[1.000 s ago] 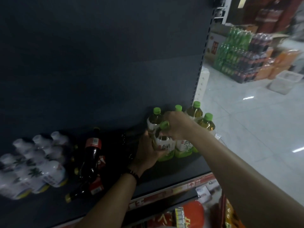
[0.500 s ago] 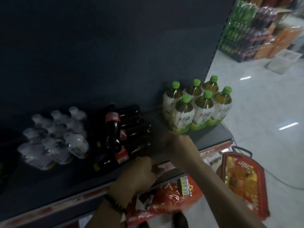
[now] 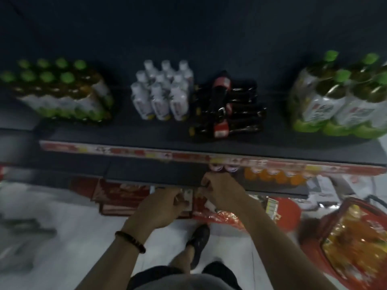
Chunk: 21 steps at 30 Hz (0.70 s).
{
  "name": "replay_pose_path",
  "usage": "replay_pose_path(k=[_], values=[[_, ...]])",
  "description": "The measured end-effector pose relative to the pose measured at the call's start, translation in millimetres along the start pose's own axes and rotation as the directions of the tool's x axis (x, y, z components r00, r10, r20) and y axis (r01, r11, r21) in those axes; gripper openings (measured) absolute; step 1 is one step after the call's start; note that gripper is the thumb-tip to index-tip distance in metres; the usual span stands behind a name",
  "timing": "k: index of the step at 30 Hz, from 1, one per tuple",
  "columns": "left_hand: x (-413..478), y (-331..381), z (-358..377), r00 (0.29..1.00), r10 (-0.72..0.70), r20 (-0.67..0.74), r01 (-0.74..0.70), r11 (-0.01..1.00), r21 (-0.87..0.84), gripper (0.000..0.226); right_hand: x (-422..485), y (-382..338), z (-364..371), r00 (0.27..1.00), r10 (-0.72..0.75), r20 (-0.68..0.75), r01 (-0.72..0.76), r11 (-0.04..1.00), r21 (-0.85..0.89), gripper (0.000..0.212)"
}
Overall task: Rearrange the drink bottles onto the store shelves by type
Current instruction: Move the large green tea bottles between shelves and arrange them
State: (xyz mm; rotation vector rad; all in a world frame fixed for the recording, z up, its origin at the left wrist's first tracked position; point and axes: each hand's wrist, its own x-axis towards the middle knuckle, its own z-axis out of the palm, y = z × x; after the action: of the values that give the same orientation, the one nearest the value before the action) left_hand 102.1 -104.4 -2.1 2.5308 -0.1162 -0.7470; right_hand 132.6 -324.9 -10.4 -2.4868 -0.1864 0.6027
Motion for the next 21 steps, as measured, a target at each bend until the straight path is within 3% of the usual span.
replay_pose_path(k=[3,7,11,15,21], values=[[-27,-47,5,0.995,-0.096,0.008,0.096,0.994,-0.044,0.022,0,-22,53,0.992,0.045,0.116,-0.047,0.999,0.012,0.021],[-44,-104,5,0.995,-0.1,-0.012,0.099,0.992,-0.084,0.018,4,-54,107,0.975,0.092,0.201,-0.102,0.994,0.041,0.025],[-23,-162,-1,0.997,-0.075,0.007,0.076,0.996,-0.046,0.024,33,-83,149,0.977,0.166,0.131,-0.183,0.975,0.129,0.02],[27,-221,-9,0.999,-0.003,0.042,0.003,1.0,-0.006,0.03,95,-104,191,0.988,0.143,0.06,-0.148,0.986,0.081,0.021],[132,-316,8,0.995,0.074,0.071,-0.085,0.984,0.155,0.054,219,-88,260,0.973,0.232,-0.021,-0.222,0.95,0.219,0.019]])
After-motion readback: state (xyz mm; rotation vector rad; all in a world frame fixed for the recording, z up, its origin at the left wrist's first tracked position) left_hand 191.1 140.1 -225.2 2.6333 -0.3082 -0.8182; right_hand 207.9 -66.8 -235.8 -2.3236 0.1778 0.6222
